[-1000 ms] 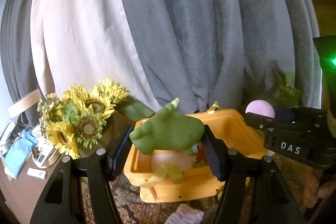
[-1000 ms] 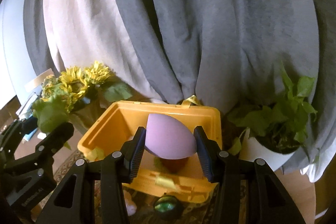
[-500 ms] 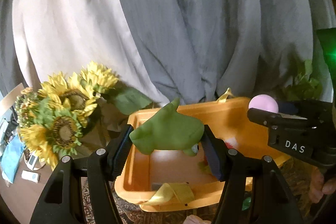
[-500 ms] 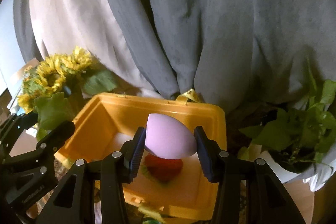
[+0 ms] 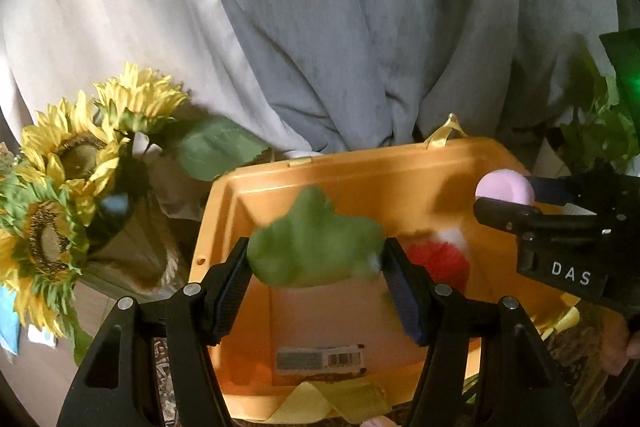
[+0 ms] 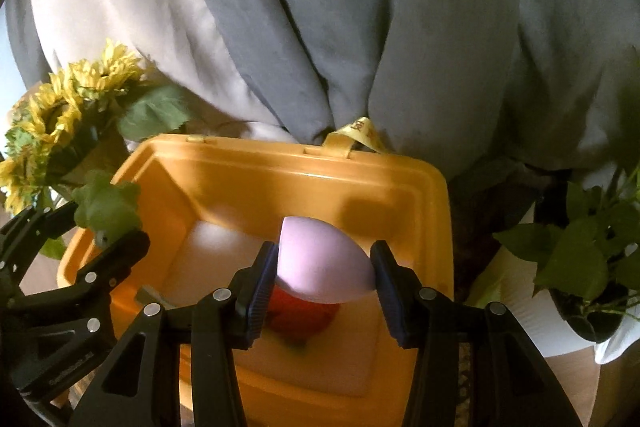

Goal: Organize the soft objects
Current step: 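Lower both held items into the orange crate and open both tools, then withdraw both tools and move toward the white scrunchie beside the crate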

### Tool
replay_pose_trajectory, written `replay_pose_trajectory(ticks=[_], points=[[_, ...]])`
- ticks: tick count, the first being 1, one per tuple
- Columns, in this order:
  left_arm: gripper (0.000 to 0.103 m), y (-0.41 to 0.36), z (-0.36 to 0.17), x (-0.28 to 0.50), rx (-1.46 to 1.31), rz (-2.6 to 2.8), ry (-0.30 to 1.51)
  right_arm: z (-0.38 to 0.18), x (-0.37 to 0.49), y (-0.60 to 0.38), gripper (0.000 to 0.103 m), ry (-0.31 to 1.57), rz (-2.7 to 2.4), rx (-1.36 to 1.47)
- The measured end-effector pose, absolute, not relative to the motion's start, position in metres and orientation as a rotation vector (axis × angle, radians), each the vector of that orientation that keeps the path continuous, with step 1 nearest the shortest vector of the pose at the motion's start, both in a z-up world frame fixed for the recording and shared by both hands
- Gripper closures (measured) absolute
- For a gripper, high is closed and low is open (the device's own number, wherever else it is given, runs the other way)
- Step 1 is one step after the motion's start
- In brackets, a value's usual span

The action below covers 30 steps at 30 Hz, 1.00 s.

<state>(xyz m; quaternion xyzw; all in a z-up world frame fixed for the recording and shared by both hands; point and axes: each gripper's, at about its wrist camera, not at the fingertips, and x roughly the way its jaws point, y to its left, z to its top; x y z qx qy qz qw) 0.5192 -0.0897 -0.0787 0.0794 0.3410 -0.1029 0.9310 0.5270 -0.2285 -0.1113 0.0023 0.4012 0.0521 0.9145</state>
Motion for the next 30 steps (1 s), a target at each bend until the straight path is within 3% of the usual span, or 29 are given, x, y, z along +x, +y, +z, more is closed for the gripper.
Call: replay_pose_trajectory(ticks=[2, 5, 21, 24, 30], points=[[0.038, -0.091, -0.080, 0.520, 0.173, -0.208, 0.702, -0.114, 0.530, -0.229, 0.051, 0.845, 0.109, 0.006], [0.027, -0.092, -0.080, 0.521, 0.181, -0.203, 0.697, -0.117, 0.533, -0.233, 0.047, 0.874, 0.119, 0.040], [0.025, -0.081, -0.048, 0.479, 0.183, -0.132, 0.593, -0.082, 0.497, -0.227, 0.045, 0.764, 0.119, 0.044], [0.025, -0.079, -0.038, 0.464, 0.178, -0.122, 0.563, -0.074, 0.484, -0.227, 0.040, 0.736, 0.122, 0.060], [0.025, -0.074, -0.026, 0.437, 0.163, -0.123, 0.538, -0.060, 0.455, -0.225, 0.039, 0.668, 0.118, 0.054]])
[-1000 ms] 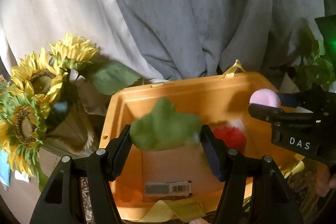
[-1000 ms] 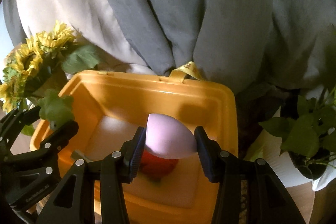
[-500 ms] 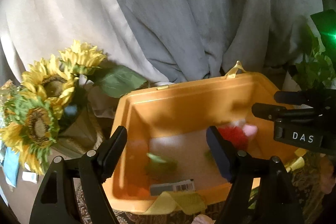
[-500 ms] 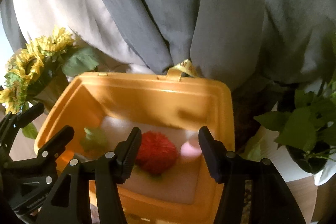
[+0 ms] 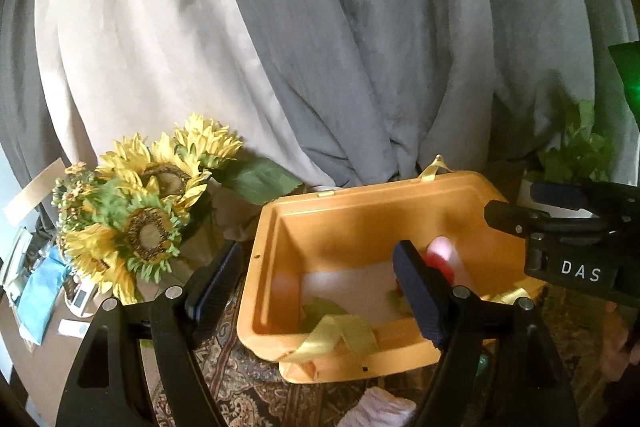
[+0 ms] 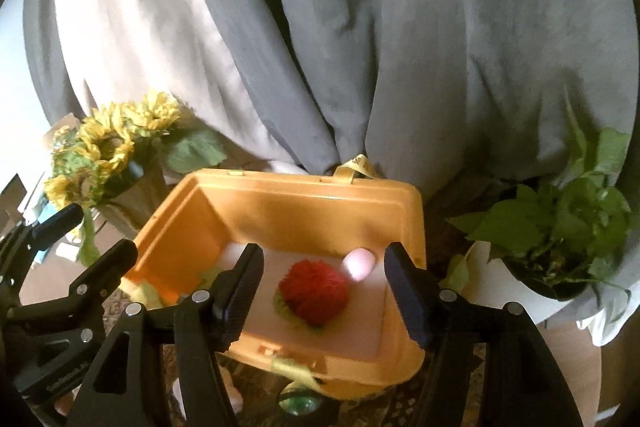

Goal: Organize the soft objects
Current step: 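Withdraw both tools and move toward the white scrunchie beside the crate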

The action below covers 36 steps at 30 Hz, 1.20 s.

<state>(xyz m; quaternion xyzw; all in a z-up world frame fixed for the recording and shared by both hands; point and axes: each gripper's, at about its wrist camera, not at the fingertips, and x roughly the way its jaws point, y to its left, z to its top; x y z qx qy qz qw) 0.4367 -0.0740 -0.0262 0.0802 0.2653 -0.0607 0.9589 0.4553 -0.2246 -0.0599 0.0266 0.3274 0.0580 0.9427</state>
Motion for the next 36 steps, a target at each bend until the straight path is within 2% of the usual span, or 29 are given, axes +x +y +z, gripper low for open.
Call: replay_pose_trajectory(ticks=[5, 9, 20, 23, 36], points=[[0.021, -0.072, -0.021, 0.418, 0.160, -0.128, 0.524, -0.055, 0.435, -0.225, 0.039, 0.643, 0.136, 0.059], [0.020, -0.073, -0.022, 0.402, 0.169, -0.130, 0.507, -0.056, 0.423, -0.225, 0.035, 0.638, 0.148, 0.066], [0.015, -0.069, -0.039, 0.372, 0.171, -0.126, 0.533, -0.069, 0.391, -0.221, 0.034, 0.652, 0.148, 0.062], [0.010, -0.069, -0.045, 0.363, 0.171, -0.129, 0.537, -0.074, 0.384, -0.220, 0.026, 0.648, 0.144, 0.049], [0.010, -0.074, -0.075, 0.337, 0.222, -0.122, 0.565, -0.113, 0.372, -0.216, 0.026, 0.738, 0.167, 0.041]])
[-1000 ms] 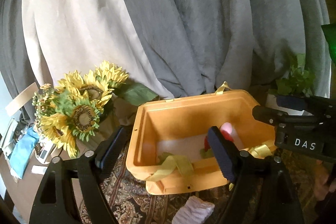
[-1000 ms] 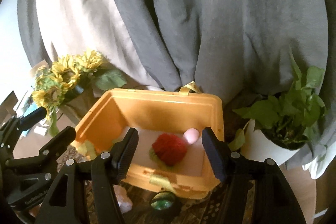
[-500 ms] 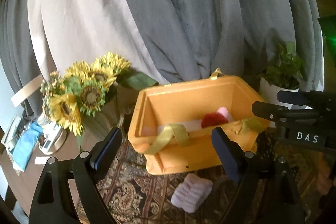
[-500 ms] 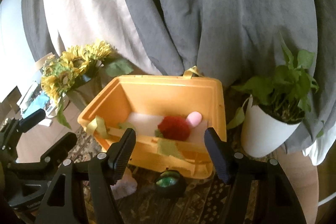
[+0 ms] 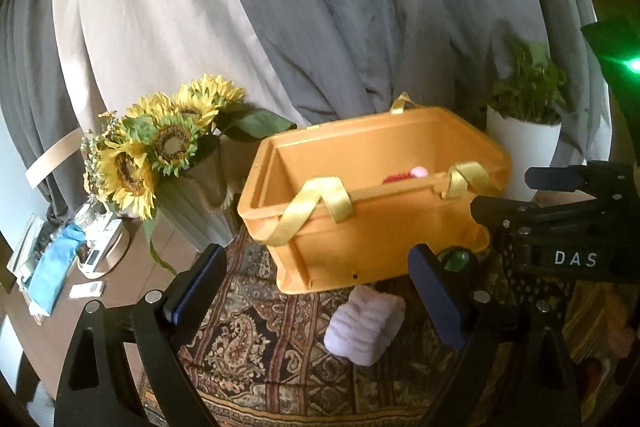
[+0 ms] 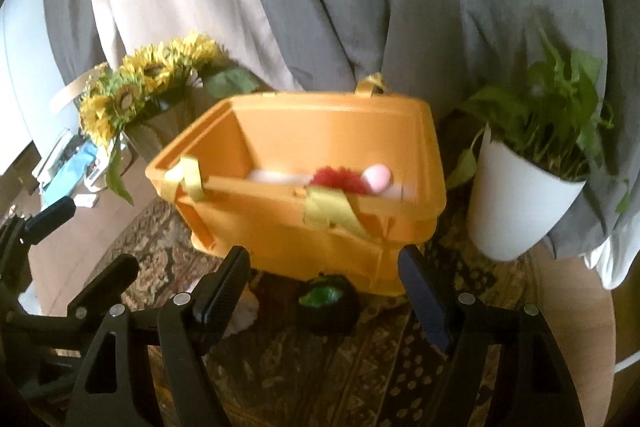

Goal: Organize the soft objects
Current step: 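Withdraw both tools and move toward the white scrunchie beside the crate, then grasp the white scrunchie with the left tool while the right tool grasps the black-green ball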

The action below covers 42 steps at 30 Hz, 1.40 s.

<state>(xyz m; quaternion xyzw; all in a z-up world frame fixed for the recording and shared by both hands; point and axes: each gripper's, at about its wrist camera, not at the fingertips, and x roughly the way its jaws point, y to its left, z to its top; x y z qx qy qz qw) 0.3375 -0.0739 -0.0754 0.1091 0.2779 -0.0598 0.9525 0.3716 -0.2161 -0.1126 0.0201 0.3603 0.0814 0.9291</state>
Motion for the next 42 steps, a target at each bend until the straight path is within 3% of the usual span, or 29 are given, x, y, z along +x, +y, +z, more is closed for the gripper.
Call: replay_pose_trajectory(ticks=[32, 37, 42], points=[[0.011, -0.071, -0.187, 0.381, 0.184, -0.337, 0.845, -0.202, 0.405, -0.194, 0.026, 0.967, 0.166, -0.038], [0.015, -0.070, -0.197, 0.390, 0.178, -0.352, 0.874, -0.210, 0.413, -0.194, 0.026, 0.985, 0.158, -0.036], [0.029, -0.071, -0.199, 0.395, 0.173, -0.364, 0.887, -0.215, 0.420, -0.195, 0.026, 1.000, 0.161, -0.024]])
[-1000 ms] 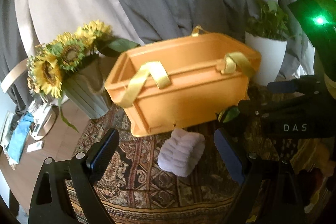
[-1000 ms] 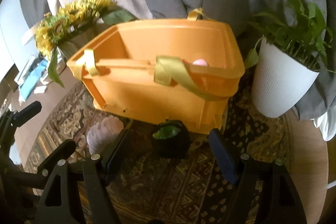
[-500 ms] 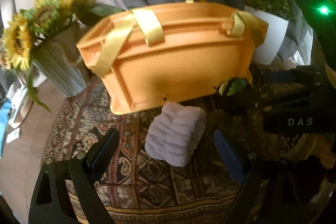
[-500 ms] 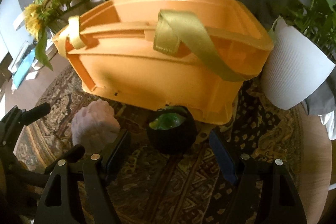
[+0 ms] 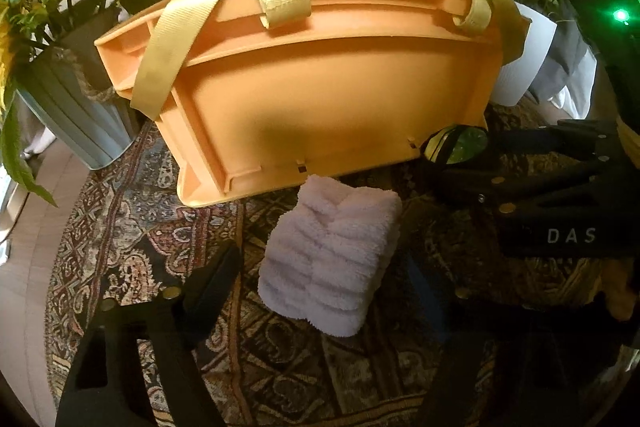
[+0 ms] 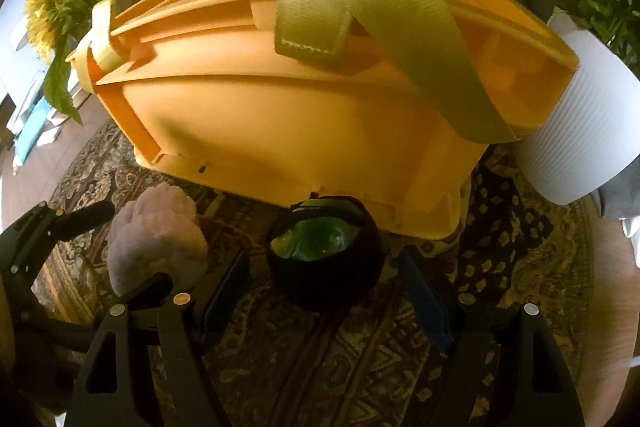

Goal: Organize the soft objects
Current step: 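Grasp the white scrunchie with the left tool while the right tool grasps the black-green ball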

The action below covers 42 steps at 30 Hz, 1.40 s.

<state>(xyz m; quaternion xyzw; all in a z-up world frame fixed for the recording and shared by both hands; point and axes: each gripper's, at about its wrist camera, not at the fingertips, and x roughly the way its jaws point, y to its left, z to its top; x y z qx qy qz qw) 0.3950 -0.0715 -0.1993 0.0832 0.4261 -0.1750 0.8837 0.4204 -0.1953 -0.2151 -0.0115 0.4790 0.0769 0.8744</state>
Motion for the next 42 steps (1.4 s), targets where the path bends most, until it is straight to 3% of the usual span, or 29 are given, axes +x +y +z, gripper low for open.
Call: replay_pose_trajectory(ticks=[7, 10, 13, 27, 42], points=[[0.052, -0.070, -0.195, 0.396, 0.159, -0.362, 0.885, -0.222, 0.429, -0.193, 0.026, 1.025, 0.170, -0.007], [0.056, -0.069, -0.192, 0.395, 0.152, -0.349, 0.880, -0.225, 0.431, -0.193, 0.027, 1.032, 0.169, 0.002], [0.057, -0.068, -0.190, 0.393, 0.147, -0.333, 0.877, -0.226, 0.432, -0.193, 0.038, 1.035, 0.177, 0.009], [0.061, -0.066, -0.169, 0.375, 0.151, -0.256, 0.806, -0.214, 0.414, -0.200, 0.039, 0.997, 0.175, 0.018], [0.061, -0.063, -0.112, 0.348, 0.118, -0.236, 0.651, -0.146, 0.380, -0.210, 0.039, 0.840, 0.199, 0.042]])
